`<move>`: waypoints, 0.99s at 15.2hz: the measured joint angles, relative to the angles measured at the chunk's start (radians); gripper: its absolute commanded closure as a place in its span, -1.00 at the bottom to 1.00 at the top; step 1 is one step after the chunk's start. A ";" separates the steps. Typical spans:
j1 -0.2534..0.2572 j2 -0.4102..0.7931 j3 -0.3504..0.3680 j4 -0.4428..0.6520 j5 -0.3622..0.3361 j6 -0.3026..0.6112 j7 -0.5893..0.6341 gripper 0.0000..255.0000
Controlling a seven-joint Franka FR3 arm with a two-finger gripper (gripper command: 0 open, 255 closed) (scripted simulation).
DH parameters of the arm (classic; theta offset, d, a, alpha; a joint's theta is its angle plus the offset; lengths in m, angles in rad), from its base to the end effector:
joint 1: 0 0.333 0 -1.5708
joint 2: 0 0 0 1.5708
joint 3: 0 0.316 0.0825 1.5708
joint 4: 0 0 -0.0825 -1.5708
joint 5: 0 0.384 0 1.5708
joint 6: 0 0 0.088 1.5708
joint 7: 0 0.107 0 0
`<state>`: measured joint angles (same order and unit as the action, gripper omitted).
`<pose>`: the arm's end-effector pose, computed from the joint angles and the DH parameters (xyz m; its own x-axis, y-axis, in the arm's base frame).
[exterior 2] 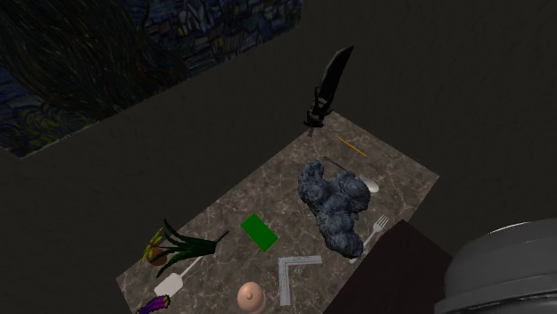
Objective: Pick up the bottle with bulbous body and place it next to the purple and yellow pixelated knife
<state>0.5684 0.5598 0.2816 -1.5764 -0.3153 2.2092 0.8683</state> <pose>0.4927 0.5011 0.3330 0.9823 0.1086 0.1524 0.1087 -0.9940 0.0081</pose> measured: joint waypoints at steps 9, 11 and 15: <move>0.010 0.063 -0.017 -0.023 -0.027 0.083 0.025 1.00; 0.012 0.079 -0.022 -0.026 -0.034 0.102 0.030 1.00; 0.018 0.109 -0.031 -0.033 -0.046 0.139 0.042 1.00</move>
<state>0.5865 0.6687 0.2507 -1.6099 -0.3617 2.3477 0.9104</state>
